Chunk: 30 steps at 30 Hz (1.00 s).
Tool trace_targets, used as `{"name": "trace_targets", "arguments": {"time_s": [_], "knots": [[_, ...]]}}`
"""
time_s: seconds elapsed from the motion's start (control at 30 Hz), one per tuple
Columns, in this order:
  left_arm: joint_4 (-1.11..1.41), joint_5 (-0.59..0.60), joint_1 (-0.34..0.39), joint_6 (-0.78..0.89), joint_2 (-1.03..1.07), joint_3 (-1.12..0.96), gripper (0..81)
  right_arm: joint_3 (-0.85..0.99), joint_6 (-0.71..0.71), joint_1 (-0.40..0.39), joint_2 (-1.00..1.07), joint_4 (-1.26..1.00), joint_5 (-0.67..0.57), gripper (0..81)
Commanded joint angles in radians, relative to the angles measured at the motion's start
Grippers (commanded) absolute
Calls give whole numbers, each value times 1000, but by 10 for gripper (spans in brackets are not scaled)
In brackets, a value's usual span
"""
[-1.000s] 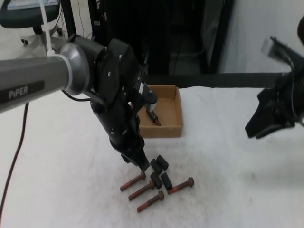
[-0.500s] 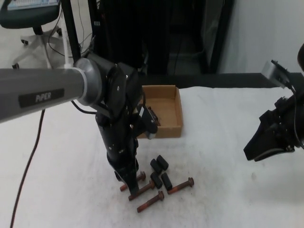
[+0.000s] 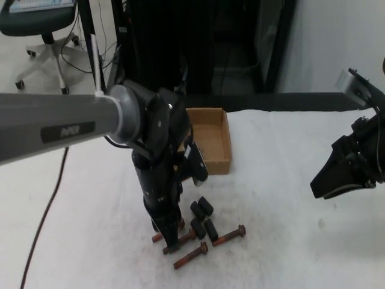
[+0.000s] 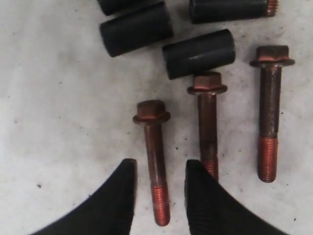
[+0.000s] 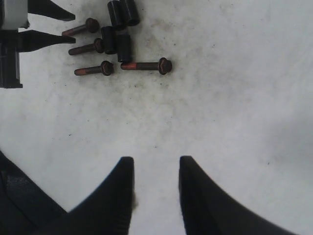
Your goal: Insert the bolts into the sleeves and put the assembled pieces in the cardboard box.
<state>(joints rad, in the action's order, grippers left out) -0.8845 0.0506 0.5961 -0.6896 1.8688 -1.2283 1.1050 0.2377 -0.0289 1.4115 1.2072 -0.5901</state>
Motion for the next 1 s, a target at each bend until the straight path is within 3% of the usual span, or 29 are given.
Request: {"name": "trace_targets", "arguments": {"time_s": [0.0,0.2,0.97], "knots": [[10,-17,24,-10,13,-9,321,0,10,4,-13,-6,-17,300],[26,-102,47,-14,37,-9,321,0,10,4,-13,-6,-17,300],[108,-102,42,22,44,3,321,0,10,4,-13,-6,-17,300]]}}
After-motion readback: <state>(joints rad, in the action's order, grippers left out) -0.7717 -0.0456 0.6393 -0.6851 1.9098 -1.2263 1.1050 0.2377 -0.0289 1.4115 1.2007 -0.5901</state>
